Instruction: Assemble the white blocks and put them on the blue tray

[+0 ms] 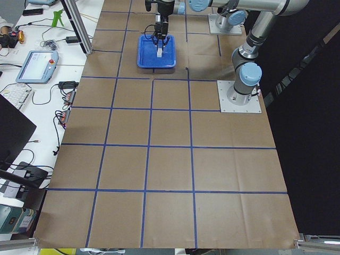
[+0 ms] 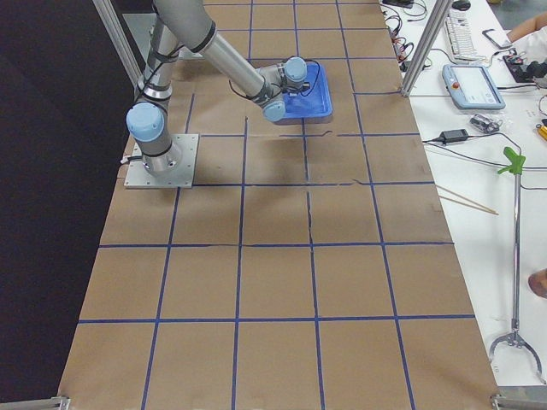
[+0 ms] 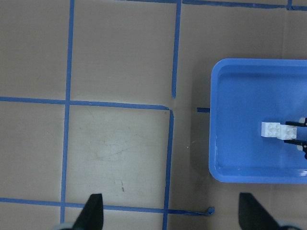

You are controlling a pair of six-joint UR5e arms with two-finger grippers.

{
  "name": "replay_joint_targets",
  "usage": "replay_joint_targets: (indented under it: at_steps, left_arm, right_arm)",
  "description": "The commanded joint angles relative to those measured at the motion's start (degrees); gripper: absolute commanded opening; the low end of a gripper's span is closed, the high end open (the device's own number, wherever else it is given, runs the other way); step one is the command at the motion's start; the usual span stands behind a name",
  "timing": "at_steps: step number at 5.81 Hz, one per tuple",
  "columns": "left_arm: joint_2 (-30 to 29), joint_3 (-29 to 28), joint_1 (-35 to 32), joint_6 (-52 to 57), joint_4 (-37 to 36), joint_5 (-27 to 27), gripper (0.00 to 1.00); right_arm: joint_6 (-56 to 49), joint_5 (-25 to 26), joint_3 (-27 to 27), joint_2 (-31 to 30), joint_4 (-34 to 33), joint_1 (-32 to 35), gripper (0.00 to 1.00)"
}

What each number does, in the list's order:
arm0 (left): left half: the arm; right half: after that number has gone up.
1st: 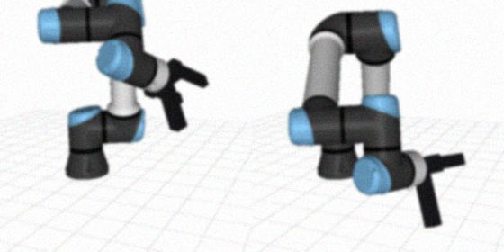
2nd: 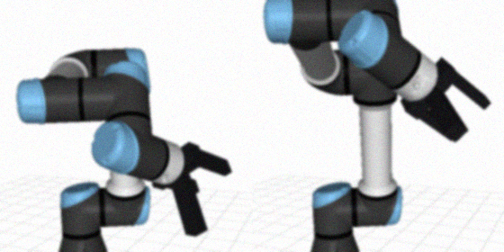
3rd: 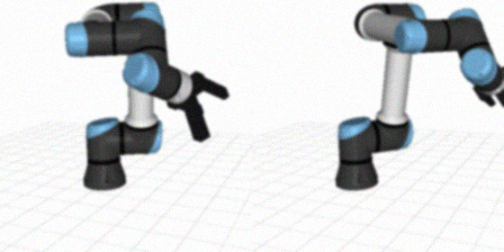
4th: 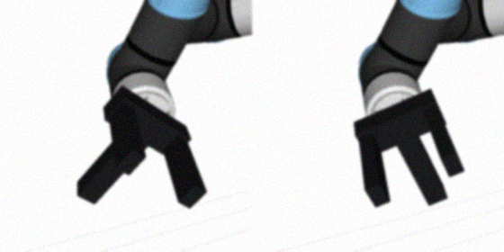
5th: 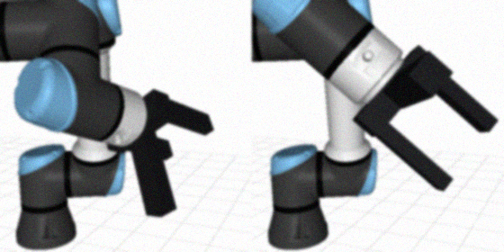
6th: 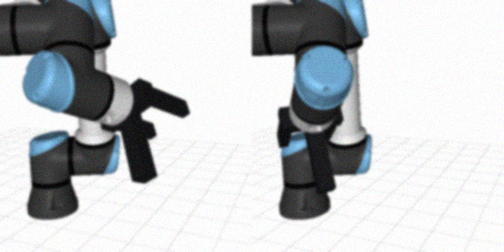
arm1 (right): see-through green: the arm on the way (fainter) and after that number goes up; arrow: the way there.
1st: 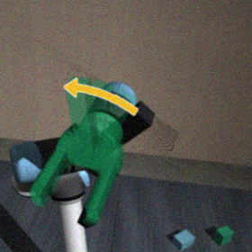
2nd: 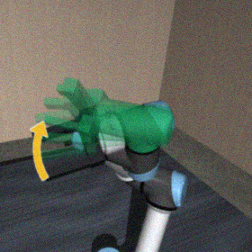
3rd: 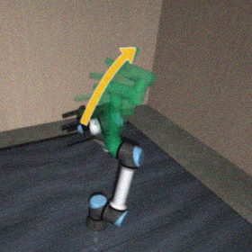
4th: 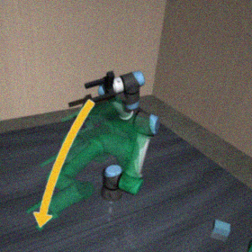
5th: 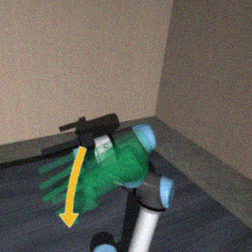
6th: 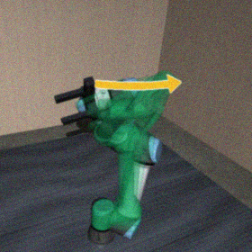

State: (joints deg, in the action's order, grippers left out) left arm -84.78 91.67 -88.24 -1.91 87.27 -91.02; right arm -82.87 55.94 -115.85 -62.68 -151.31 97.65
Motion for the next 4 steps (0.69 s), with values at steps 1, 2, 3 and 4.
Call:
replay_joint_targets:
  at_steps: [1, 2, 3, 4]
  left_arm:
    - [0.05, 0.0, 0.0, -0.02, 0.0, -0.03, 0.99]
    - [0.05, 0.0, 0.0, -0.02, 0.0, -0.03, 0.99]
    - [0.14, 0.0, 0.0, -0.02, 0.0, -0.12, 0.99]
    - [0.14, 0.0, 0.0, -0.02, 0.0, -0.03, 0.99]
  right_arm:
    - [0.6, 0.05, 0.01, 0.02, -0.12, 0.0, 0.28]
    - [1.12, 0.05, 0.01, 0.1, -0.12, 0.0, 0.28]
    - [1.3, 0.05, 0.01, 0.11, -0.12, 0.0, 0.28]
    - [1.39, 0.05, 0.18, 0.11, -0.12, 0.0, 0.28]
